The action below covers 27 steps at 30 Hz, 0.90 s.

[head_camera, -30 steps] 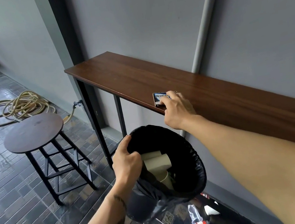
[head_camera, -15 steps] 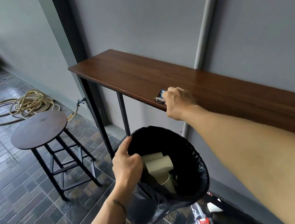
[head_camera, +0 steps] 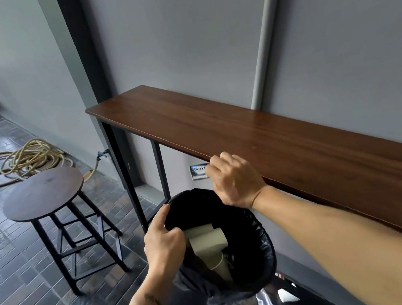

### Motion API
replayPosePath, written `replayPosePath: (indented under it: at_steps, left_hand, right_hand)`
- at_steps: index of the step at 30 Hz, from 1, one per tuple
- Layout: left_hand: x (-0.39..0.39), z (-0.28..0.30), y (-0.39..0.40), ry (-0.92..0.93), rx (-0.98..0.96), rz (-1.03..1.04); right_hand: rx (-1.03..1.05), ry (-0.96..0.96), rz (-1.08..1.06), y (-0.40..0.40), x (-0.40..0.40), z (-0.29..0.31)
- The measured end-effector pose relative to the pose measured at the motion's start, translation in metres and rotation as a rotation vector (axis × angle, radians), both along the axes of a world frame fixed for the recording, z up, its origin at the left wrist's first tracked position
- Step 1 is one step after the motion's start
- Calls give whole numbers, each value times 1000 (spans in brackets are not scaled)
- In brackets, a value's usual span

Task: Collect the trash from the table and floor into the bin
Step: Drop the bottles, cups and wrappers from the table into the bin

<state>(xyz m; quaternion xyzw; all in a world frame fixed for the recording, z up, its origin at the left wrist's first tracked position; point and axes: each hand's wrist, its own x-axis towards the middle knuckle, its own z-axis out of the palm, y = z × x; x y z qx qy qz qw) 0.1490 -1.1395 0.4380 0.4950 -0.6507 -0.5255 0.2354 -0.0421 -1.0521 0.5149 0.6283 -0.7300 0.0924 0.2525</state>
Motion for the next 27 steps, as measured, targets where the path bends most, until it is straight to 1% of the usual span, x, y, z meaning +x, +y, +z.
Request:
replayPosePath:
  at_steps: [4,8,10,13,15,19,21,22,24,27]
  left_hand:
    - [3,4,6,-7,-27,-21]
    - [10,14,15,-31,-40,-19]
    - [16,19,21,-25,-49,-11]
    - [23,20,29,10,-32,6]
    - [26,18,33,18,-14,5]
    - [32,23,46,57,20,2]
    - [37,27,52,76,30,5]
    - [39,28,55,93,40,7]
    - [44,29,61,107,49,8]
    - [54,29,70,55,29,22]
  right_hand:
    - [20,-112,66,28,37,-36]
    - [234,-305,123,55,61,-77]
    - [283,-382,92,69,63,-86]
    - [278,-444,-19,86,56,-85]
    - [275,-525,-146,98,49,-79]
    - [396,-642,-545,120,41,-79]
    - [435,-793,-710,132,41,-84]
    - [435,-893,-753,137,41,-87]
    - [401,-1081,-768,145,43,-93]
    - [258,-1228,-751,152,54,-93]
